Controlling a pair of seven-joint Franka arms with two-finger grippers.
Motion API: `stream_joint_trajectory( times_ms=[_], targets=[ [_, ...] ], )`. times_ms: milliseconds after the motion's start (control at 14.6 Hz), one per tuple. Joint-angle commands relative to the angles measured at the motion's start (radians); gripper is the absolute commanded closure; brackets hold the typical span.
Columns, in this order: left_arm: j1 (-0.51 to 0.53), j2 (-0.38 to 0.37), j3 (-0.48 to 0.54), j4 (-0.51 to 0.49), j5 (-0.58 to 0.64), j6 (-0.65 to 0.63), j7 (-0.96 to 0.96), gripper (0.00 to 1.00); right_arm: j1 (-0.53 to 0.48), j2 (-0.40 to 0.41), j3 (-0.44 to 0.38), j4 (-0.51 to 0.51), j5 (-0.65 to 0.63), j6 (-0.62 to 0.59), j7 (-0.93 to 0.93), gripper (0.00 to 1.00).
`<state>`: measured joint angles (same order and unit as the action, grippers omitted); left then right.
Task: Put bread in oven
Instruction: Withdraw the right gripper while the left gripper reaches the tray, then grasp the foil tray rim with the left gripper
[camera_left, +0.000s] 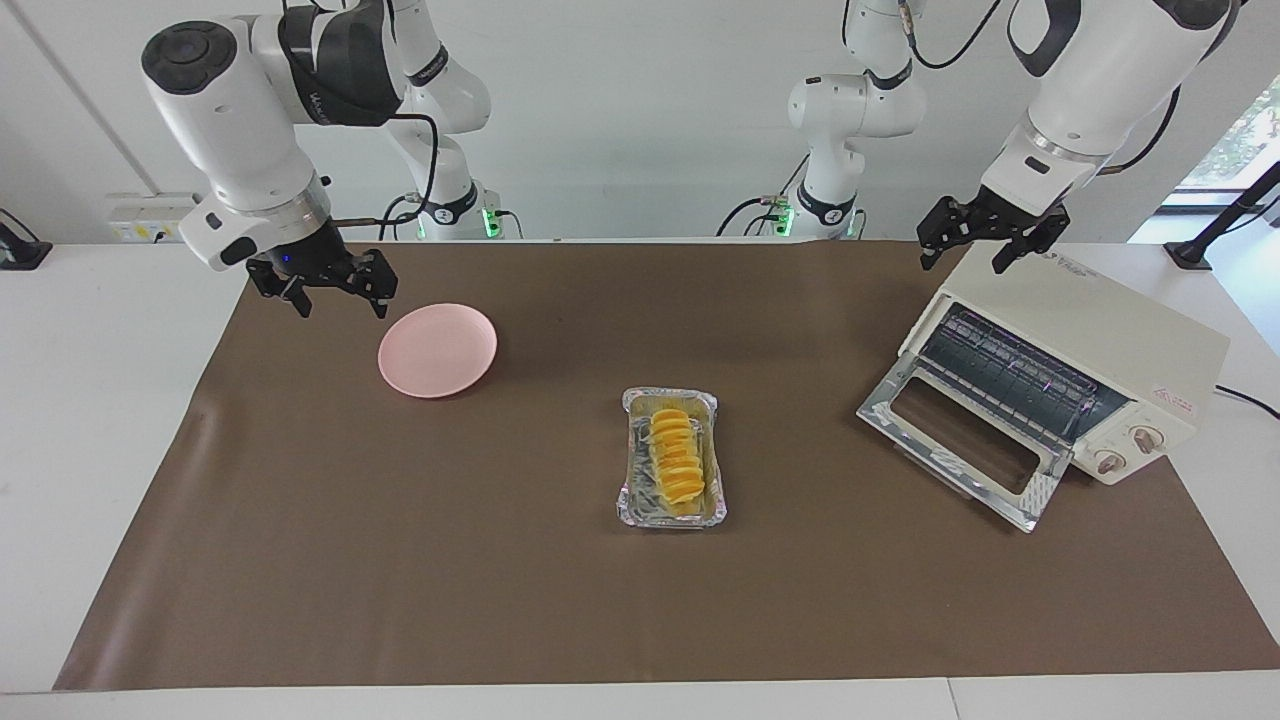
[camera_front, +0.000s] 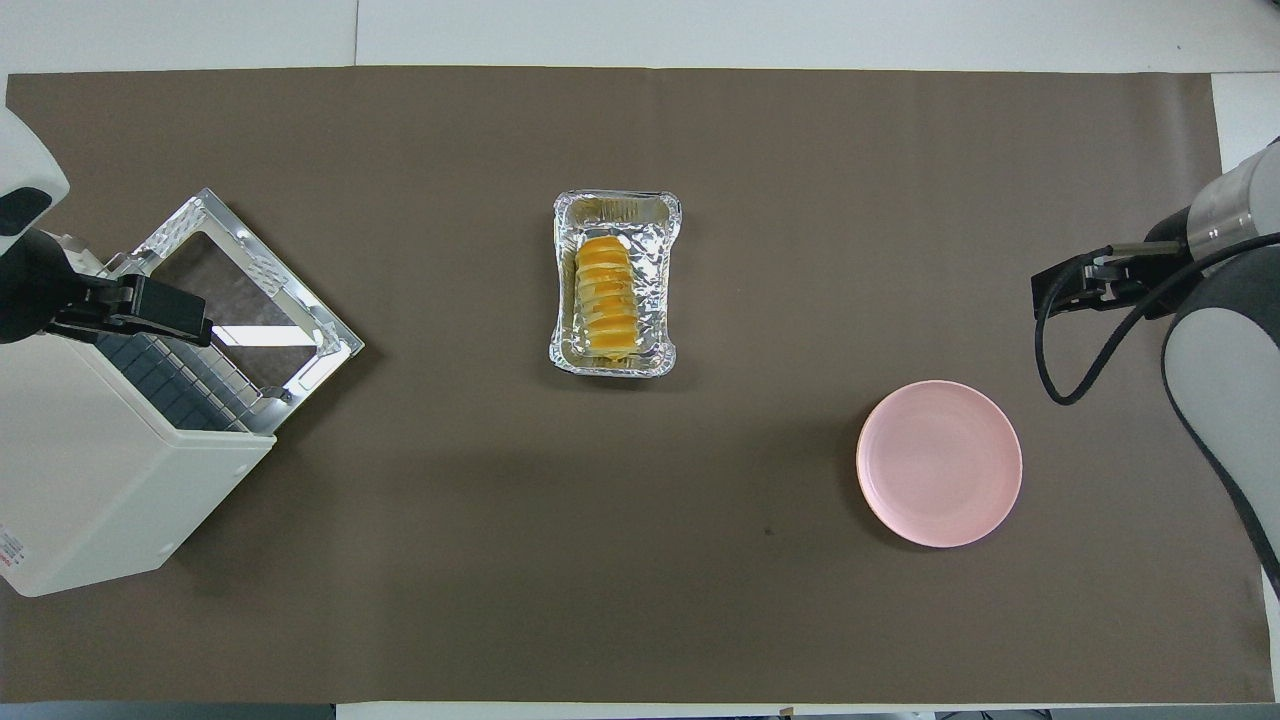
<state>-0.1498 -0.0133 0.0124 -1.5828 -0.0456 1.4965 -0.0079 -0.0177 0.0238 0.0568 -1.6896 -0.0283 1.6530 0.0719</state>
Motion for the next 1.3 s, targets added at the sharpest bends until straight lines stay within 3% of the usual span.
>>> stream_joint_trajectory(
  times_ms=[0, 137, 343, 412, 823, 1098, 1235],
  targets=[
    [-0.066, 0.117, 0.008, 0.134, -0.017, -0.05, -0.044, 0.0, -0.019, -0.013, 0.015, -0.022, -0.019, 0.011, -0.023, 0.0],
    [-0.129, 0.203, 0.011, 0.206, -0.017, -0.058, -0.145, 0.0, -0.022, -0.013, 0.014, -0.021, -0.019, 0.014, -0.018, 0.0],
    [-0.239, 0.43, 0.017, 0.454, -0.029, -0.079, -0.338, 0.0, -0.036, -0.013, 0.015, -0.021, -0.019, 0.01, -0.021, 0.0],
    [-0.273, 0.473, 0.018, 0.495, -0.037, -0.064, -0.403, 0.0, -0.036, -0.013, 0.015, -0.021, -0.019, 0.01, -0.021, 0.0],
    [-0.428, 0.565, 0.017, 0.494, -0.056, 0.116, -0.625, 0.0, -0.036, -0.045, 0.015, -0.019, -0.019, -0.007, -0.021, 0.0],
    [-0.548, 0.718, 0.023, 0.501, -0.051, 0.29, -0.825, 0.0, -0.034, -0.047, 0.015, -0.019, -0.019, -0.007, -0.021, 0.0],
    [-0.56, 0.756, 0.023, 0.501, -0.05, 0.335, -0.827, 0.0, -0.034, -0.047, 0.015, -0.019, -0.019, -0.007, -0.02, 0.0]
  ],
)
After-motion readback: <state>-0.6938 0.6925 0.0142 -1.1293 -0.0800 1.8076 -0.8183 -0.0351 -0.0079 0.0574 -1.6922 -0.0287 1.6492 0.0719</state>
